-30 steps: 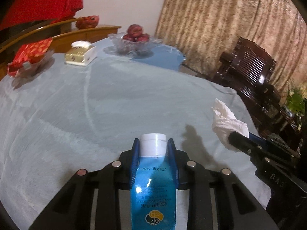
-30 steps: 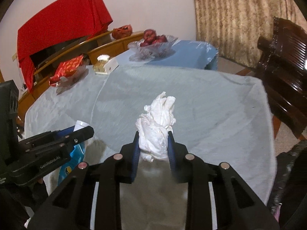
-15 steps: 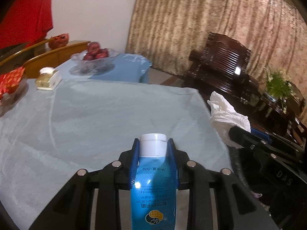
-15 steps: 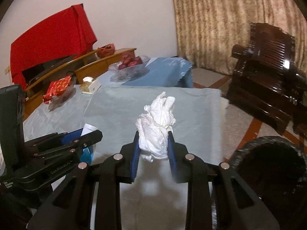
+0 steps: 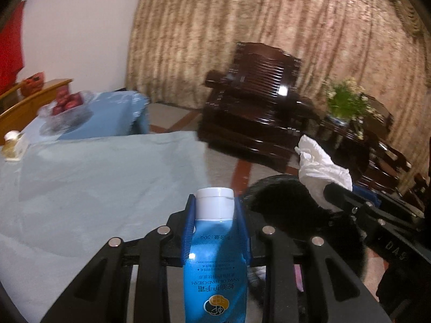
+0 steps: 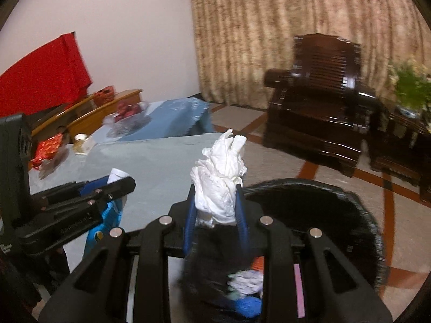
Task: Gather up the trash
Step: 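Carry the tube and white glove over the bin and open both grippers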
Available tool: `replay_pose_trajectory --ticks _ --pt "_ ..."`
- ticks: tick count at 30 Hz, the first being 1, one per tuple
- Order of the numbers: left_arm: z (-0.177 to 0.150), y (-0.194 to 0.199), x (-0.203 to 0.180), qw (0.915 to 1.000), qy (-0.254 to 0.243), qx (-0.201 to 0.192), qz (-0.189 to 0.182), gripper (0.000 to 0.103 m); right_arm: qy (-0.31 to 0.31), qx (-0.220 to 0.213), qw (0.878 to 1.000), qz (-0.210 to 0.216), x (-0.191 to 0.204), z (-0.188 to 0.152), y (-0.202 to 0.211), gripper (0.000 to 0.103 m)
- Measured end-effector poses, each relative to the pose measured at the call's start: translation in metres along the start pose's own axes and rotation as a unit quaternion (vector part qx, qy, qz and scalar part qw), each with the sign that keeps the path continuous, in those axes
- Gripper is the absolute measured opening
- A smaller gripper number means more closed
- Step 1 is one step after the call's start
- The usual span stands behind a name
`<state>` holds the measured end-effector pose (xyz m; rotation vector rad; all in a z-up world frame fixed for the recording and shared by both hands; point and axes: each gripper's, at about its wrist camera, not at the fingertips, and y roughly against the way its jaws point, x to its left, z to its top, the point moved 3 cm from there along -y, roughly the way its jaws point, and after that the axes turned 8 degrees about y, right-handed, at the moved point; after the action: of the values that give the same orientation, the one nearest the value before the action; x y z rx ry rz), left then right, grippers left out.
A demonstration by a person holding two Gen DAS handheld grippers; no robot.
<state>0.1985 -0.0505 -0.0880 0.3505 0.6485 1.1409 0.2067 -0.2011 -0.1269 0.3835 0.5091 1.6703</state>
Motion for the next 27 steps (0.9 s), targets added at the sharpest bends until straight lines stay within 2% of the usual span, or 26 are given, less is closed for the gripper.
replay_pose_trajectory --ticks 7,12,17,23,24,25,27 --pt "0.002 -0.03 -0.068 0.9981 -0.031 0.01 -0.052 0.029 -0.024 0.005 0.999 -0.046 -0.052 -0.02 0.017 0.026" --pt "0.0 -0.054 -0.106 0.996 -0.047 0.017 -0.074 0.029 -0.035 0.014 0.997 -0.067 -0.079 -0.033 0.018 0.026" --pt "-0.005 -0.077 -0.128 0.9945 -0.055 0.028 -0.084 0.029 -0.047 0.025 0.995 -0.081 -0.097 -0.047 0.015 0.026" --pt "-0.013 -0.098 -0.134 0.9915 -0.06 0.053 -0.103 0.03 -0.06 0.044 0.993 -0.093 -0.113 -0.064 0.003 0.033" --pt "-0.013 -0.099 -0.134 0.9912 -0.059 0.055 -0.105 0.034 -0.063 0.047 0.992 -0.095 -0.115 -0.067 0.001 0.036" --pt "-0.013 -0.099 -0.132 0.991 -0.059 0.055 -0.106 0.046 -0.064 0.05 0.992 -0.098 -0.118 -0.069 -0.001 0.044" --pt "-0.013 -0.098 -0.131 0.9913 -0.061 0.053 -0.104 0.055 -0.072 0.053 0.99 -0.105 -0.122 -0.075 -0.001 0.058"
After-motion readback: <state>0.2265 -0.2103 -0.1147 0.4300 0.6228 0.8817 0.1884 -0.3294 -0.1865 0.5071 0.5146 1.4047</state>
